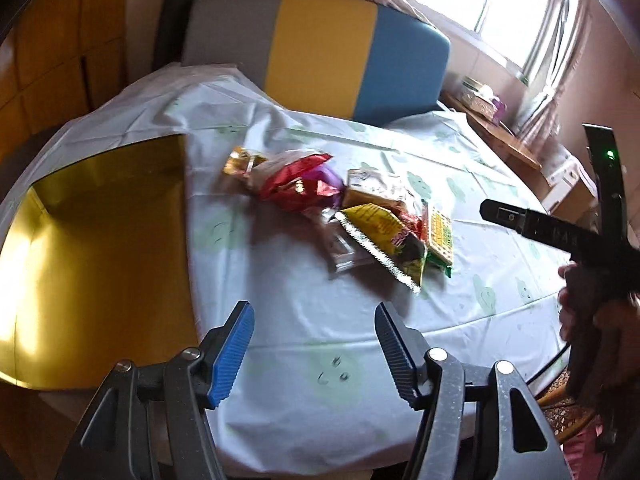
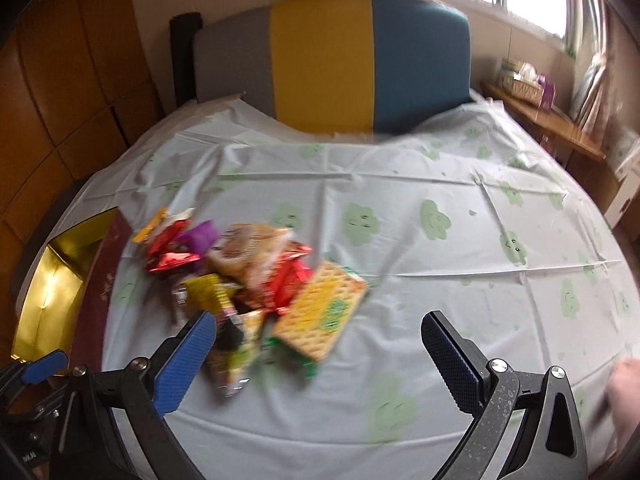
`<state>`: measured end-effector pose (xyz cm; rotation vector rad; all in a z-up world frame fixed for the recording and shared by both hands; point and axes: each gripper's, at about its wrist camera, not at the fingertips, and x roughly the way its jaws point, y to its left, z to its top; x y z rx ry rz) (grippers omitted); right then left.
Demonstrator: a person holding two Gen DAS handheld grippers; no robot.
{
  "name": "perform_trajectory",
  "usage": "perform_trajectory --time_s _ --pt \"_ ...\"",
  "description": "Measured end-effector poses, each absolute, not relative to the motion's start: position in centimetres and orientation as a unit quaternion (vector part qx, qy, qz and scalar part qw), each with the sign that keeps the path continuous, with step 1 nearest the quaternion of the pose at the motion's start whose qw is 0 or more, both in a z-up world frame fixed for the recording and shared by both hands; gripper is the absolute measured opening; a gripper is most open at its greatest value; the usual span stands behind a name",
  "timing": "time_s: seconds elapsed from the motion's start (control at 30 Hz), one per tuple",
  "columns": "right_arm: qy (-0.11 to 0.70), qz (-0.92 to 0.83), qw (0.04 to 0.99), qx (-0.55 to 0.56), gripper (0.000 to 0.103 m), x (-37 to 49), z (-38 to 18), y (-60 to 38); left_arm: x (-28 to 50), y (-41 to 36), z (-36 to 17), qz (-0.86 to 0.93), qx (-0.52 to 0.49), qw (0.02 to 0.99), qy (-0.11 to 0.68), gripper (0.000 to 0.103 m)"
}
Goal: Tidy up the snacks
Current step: 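Reach the left gripper to the yellow chip bag and close on it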
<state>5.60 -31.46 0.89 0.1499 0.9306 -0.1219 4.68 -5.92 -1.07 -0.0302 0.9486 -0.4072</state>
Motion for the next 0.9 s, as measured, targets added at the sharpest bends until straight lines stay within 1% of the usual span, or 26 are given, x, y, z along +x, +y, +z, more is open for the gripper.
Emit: perform_trajectory --time_s 0.2,0.27,0.43,0.6,0.63,0.67,0.8,0.83,0.87,0.9 --pt "0.470 -0.081 0.873 0.100 0.103 6.4 -1.6 -35.2 7.3 -9.4 -2.0 -0.227 -0.026 0.840 0.493 0.059" --pt "0.469 -0.080 0.871 0.124 0.103 6.6 -1.6 -35.8 8.3 -10.6 -2.6 -0.227 -0.036 0.830 0.508 0.059" --pt "0.463 -0.074 0.870 0.154 0.103 6.5 -1.3 -36.3 10.3 -13.4 -3.1 -0.222 -0.056 0.824 0.518 0.059" --pt "0.454 -0.067 0.870 0.180 0.103 6.5 -0.8 -36.8 12.8 -15.9 -4.3 -0.199 -0.065 0.825 0.525 0.064" --pt "0.453 -0.066 0.870 0.182 0.103 6.5 -0.8 -36.8 13.3 -16.4 -4.7 -0.196 -0.064 0.825 0.526 0.069" --pt "0.451 -0.066 0.871 0.185 0.103 6.5 -0.8 -36.9 13.7 -16.9 -5.1 -0.192 -0.056 0.825 0.528 0.072" --pt "0.447 -0.063 0.873 0.185 0.103 6.7 -0.6 -36.8 14.6 -17.9 -6.5 -0.166 -0.028 0.823 0.543 0.074" --pt "0.446 -0.063 0.874 0.182 0.103 6.6 -0.5 -36.8 14.5 -17.9 -6.5 -0.168 -0.028 0.827 0.536 0.068" --pt "0.443 -0.063 0.877 0.175 0.102 6.6 -0.3 -36.6 14.3 -17.7 -6.4 -0.167 -0.028 0.830 0.531 0.056" --pt "0.440 -0.064 0.880 0.170 0.099 6.5 -0.1 -36.5 14.1 -17.6 -6.4 -0.178 -0.029 0.829 0.530 0.049"
